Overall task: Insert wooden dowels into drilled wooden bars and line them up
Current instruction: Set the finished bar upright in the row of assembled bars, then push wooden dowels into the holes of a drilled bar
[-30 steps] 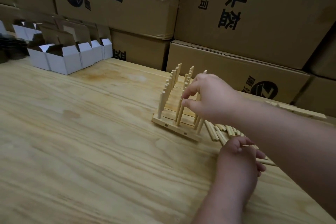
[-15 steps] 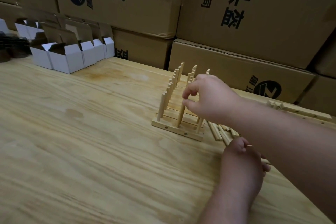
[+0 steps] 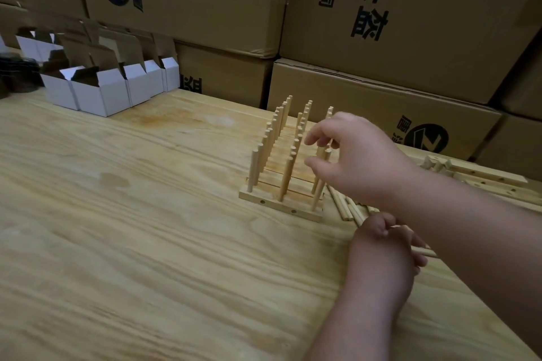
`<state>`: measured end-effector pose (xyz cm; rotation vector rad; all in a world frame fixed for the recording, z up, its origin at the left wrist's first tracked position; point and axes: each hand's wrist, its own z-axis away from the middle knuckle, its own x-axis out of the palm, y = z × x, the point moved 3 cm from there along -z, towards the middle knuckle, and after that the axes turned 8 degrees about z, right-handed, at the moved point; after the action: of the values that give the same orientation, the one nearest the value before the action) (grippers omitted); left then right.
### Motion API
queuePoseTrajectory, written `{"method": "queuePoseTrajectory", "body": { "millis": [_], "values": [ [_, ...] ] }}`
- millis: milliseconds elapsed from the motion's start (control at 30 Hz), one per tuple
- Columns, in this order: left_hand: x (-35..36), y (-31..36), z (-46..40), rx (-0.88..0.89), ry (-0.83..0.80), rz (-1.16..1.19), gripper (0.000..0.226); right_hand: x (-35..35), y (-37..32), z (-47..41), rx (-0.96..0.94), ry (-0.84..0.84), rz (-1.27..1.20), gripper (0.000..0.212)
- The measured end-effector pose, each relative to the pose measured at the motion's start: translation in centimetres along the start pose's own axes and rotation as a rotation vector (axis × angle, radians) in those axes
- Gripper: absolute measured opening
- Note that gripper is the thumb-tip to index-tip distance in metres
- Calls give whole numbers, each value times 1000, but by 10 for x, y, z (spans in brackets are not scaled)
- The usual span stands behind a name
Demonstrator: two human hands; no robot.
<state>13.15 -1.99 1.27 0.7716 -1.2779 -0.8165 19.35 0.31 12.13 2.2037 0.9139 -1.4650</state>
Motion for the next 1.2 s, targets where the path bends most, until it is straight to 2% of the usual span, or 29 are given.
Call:
{"method": "queuePoseTrajectory", "body": {
  "millis": [133,233,333,433,533,633,733,867,1000,1200],
  "values": [
    [1,-2,-2,-19,-11,58,20,-16,24,39,98,60,-59,12],
    [2,-5,-4,-53,5,124,24,-30,60,92,290,211,-113,5],
    [2,-9,-5,-62,17,125,25,-32,103,157,525,321,-92,12],
    [2,-9,-6,-41,31,98,26,-22,137,206,670,290,-34,22],
    [2,-9,-8,-18,58,88,26,-16,155,232,680,265,41,23],
    [3,-9,-7,11,69,71,27,-23,173,246,739,326,-21,20],
    [5,-9,-7,40,76,70,26,-28,187,247,723,332,-5,19],
    [5,-9,-6,71,71,58,26,-21,195,238,793,231,24,18],
    [6,-8,-4,83,70,32,27,-10,195,235,842,55,86,29],
    [7,-8,-3,93,53,-4,26,-10,190,232,827,27,184,27]
  ]
}}
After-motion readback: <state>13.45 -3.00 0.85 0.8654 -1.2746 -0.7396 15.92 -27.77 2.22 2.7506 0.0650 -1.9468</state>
